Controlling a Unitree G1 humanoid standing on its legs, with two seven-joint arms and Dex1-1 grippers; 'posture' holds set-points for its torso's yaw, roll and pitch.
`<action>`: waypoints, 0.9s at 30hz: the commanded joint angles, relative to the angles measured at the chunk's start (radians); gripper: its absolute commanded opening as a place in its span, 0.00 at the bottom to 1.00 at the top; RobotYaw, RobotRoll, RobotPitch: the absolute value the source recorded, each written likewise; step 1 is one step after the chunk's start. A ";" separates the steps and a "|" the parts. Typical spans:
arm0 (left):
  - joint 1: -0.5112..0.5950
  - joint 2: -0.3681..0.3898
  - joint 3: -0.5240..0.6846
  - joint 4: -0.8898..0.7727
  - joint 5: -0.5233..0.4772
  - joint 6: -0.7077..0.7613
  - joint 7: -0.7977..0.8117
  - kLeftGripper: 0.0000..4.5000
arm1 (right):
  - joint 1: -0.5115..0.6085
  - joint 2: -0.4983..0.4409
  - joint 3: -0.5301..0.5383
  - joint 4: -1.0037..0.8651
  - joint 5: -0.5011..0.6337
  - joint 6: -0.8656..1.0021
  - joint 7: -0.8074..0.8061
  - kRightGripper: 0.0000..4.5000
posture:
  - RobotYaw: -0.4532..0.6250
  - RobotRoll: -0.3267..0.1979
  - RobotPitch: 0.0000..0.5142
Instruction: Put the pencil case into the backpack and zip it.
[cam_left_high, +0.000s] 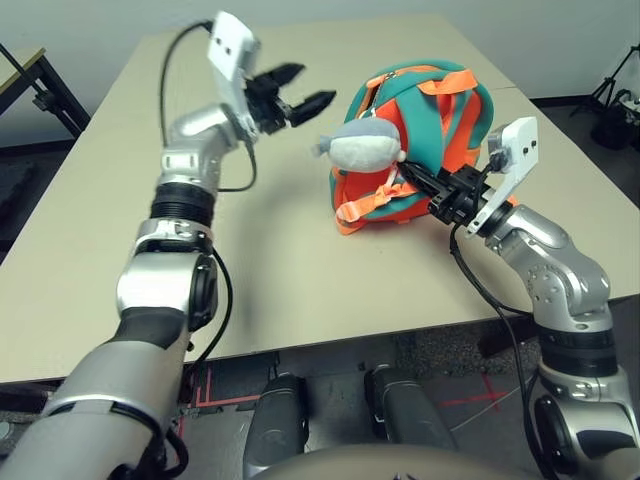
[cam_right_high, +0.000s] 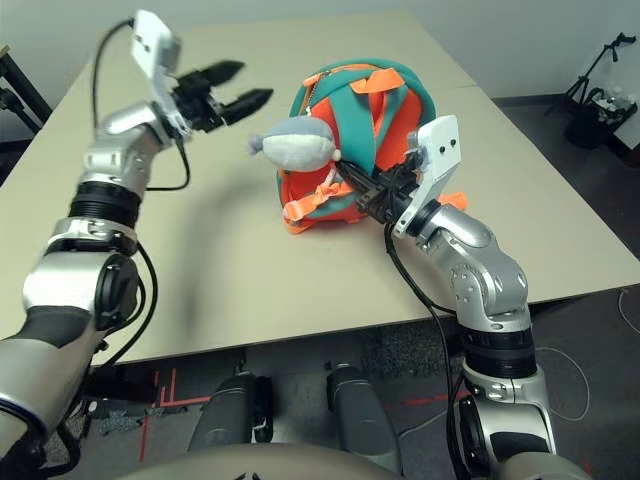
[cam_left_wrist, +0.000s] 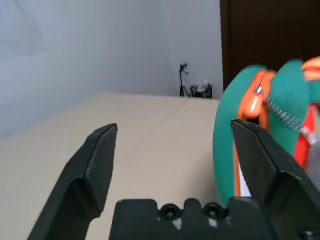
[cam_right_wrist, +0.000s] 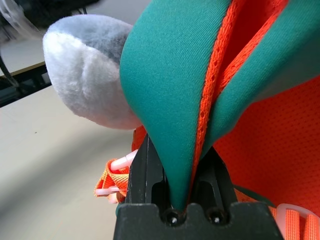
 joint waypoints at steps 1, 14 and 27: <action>0.017 0.015 0.017 -0.157 -0.102 0.149 -0.043 1.00 | -0.019 0.004 0.021 0.004 0.007 -0.020 0.029 0.06 | 0.27 0.62 0.15; 0.175 0.099 -0.161 -0.494 -0.166 0.384 -0.222 1.00 | -0.019 0.006 0.030 0.016 -0.005 -0.032 0.038 0.06 | 0.26 0.62 0.13; 0.198 0.076 -0.266 -0.438 -0.102 0.325 -0.239 1.00 | -0.004 0.012 0.026 0.003 -0.006 -0.037 0.028 0.06 | 0.25 0.62 0.14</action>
